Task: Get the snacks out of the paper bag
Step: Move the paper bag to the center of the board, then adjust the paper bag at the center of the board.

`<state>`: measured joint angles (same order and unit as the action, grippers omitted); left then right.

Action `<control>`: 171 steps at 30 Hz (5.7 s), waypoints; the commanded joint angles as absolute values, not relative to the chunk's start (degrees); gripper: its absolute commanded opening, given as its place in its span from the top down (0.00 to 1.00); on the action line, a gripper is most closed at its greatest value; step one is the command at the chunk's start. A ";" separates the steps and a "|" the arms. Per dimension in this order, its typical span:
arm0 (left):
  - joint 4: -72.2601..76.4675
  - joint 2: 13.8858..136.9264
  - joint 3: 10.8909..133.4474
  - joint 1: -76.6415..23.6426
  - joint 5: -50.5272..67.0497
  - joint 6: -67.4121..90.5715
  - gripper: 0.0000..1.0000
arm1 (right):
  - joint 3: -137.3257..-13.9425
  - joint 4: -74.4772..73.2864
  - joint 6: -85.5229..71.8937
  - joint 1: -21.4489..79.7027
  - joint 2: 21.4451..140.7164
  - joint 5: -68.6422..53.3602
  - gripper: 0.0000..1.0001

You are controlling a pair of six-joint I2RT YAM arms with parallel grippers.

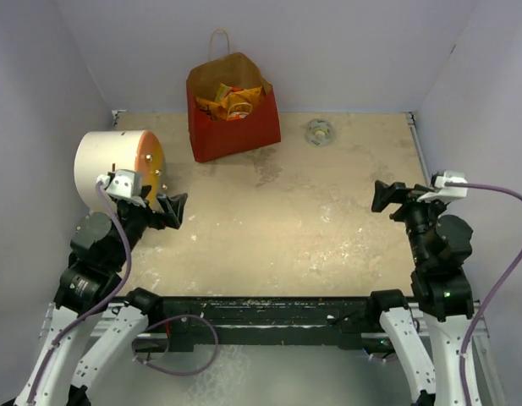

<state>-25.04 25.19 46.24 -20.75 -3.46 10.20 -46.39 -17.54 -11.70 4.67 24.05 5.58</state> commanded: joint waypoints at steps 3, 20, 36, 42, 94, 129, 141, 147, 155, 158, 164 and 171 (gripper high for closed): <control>-29.00 30.94 57.55 -23.66 -4.48 15.87 0.01 | -56.46 -20.54 -17.20 5.98 27.90 11.95 0.00; -34.63 49.46 73.80 -25.31 -0.57 17.94 0.01 | -62.03 -23.12 -20.71 6.76 33.83 6.83 0.00; -23.45 75.14 94.95 -23.88 3.37 10.15 0.01 | -62.62 -26.15 -20.13 6.86 33.44 -1.07 0.00; -19.56 83.07 100.41 -23.53 13.04 -1.56 0.01 | -62.97 -27.23 -18.53 6.86 32.02 -0.85 0.00; -24.53 75.06 87.29 -27.86 34.89 9.10 1.00 | -53.22 -15.84 -29.34 6.86 40.23 -30.74 0.00; -46.28 74.49 100.92 -34.51 10.42 8.36 0.01 | -57.20 -23.96 -31.50 7.38 41.15 -22.20 0.00; -32.15 85.20 97.14 -12.00 31.46 17.78 0.01 | -56.20 -21.49 -38.85 8.98 42.55 -39.80 0.00; -21.72 91.50 97.34 -11.95 46.44 22.92 0.12 | -52.87 -13.63 -46.72 15.78 41.77 -39.57 0.00; -20.44 94.68 96.30 -11.95 49.32 24.47 0.55 | -53.69 -9.20 -52.76 24.58 43.40 -33.18 0.01; -21.58 93.64 96.34 -11.95 49.79 24.03 0.71 | -51.73 -4.55 -56.43 26.76 43.51 -34.38 0.03; -28.43 88.36 95.31 -11.95 45.40 18.74 0.79 | -54.39 -14.61 -52.75 28.95 44.12 -29.25 0.02; -36.15 82.98 94.51 -11.95 40.87 15.95 1.00 | -52.21 -12.97 -55.81 33.20 44.11 -29.13 0.03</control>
